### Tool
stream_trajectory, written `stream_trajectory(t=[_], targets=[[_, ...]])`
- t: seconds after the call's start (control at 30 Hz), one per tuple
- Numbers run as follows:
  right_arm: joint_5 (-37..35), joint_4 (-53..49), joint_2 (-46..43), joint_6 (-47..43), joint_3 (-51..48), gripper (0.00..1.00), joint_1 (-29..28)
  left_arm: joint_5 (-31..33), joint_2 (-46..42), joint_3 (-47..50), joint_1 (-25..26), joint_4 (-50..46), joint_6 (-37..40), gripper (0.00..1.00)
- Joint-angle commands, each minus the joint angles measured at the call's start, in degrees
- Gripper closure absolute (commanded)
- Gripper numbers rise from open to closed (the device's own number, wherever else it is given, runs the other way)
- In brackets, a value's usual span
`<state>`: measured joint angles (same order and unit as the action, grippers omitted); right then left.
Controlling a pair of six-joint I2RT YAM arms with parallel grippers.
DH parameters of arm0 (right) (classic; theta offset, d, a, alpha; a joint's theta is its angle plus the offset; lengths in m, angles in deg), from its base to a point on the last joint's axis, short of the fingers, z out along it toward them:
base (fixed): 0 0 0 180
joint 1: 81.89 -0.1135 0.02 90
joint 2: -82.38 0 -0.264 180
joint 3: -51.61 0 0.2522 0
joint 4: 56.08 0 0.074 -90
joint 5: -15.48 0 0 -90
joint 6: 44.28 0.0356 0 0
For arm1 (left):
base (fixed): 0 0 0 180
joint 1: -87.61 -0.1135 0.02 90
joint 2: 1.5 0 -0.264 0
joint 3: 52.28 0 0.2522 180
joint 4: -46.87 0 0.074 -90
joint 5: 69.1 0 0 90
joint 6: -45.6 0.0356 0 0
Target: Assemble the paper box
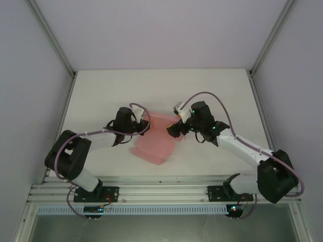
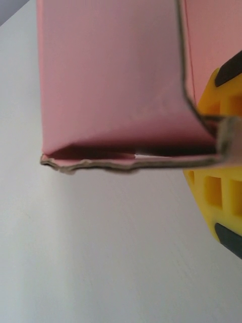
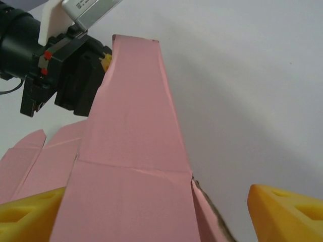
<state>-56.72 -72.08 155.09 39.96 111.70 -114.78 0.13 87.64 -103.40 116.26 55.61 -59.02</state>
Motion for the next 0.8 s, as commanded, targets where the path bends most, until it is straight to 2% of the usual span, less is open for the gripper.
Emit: stream_trajectory(t=[0.0, 0.1, 0.27, 0.4, 0.5, 0.6, 0.77], targets=[[-4.04, -1.81, -6.41, 0.37, 1.02, 0.09, -0.06, 0.62, -1.6, -1.22, 0.36, -0.36, 0.88, 1.0], [-8.08, -3.16, -10.51, 2.09, 1.13, 0.07, 1.77, 1.09, -1.6, -1.29, 0.31, -0.87, 1.42, 1.0], [-7.49, -3.5, -12.26, 5.05, 1.47, 0.05, 5.44, 1.52, -1.25, -1.75, 0.29, -1.72, 1.66, 1.0], [-8.55, -7.96, -8.01, 5.06, 3.19, 0.07, 6.16, 1.61, -1.68, -1.66, 0.3, -1.61, 1.27, 1.0], [-5.21, -7.74, -4.38, 4.11, 3.2, 0.09, 5.42, 2.15, -1.6, -2.04, 0.34, -1.96, 0.62, 1.0], [-5.11, -8.2, -0.97, 3.7, 3.76, 0.1, 3.64, 1.9, -1.51, -2.19, 0.37, -1.85, 0.07, 1.0], [-7.65, -1.95, 3.14, 4.14, 3.52, 0.09, 1.04, 0.95, -1.26, -2.43, 0.28, -1.31, -1.88, 1.0]])
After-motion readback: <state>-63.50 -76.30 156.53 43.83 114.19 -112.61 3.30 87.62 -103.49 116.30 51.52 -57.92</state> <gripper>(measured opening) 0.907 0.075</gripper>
